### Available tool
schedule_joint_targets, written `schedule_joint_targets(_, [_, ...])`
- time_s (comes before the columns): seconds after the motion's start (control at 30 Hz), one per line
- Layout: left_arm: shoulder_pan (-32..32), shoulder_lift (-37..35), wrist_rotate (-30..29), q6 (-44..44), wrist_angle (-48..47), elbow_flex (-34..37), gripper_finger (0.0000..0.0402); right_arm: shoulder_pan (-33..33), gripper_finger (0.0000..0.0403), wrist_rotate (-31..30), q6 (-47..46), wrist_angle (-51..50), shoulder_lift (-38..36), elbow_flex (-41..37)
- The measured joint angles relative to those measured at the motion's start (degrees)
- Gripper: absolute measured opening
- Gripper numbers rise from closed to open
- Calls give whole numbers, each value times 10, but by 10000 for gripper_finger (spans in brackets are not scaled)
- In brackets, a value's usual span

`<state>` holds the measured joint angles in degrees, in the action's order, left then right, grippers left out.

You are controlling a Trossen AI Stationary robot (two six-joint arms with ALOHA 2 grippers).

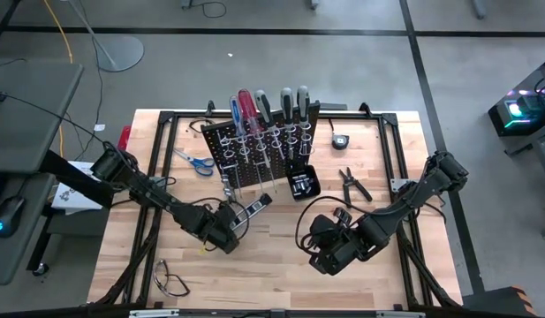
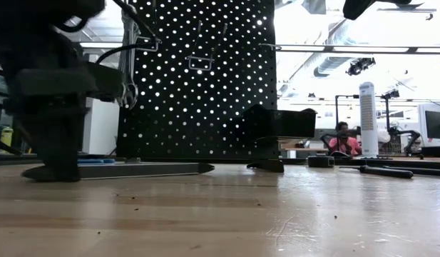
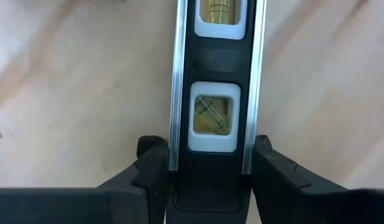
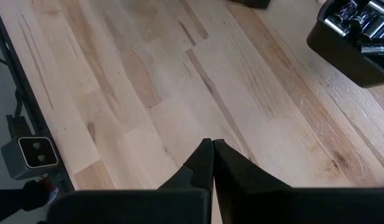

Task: Hang tools onto peg board
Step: Hang the black spirit level on the pegboard

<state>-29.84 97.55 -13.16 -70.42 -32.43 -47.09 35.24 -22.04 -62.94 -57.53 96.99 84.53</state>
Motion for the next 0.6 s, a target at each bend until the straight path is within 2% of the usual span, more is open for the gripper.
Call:
schedule_joint_targets(0.33, [-52,-29,37,-40,-53,-34,159,0,0,0,3,0,0,0])
schedule_joint_targets(0.6, [-134,-37,21,-42,-55,-88,159,0,0,-3,5,0,0,0])
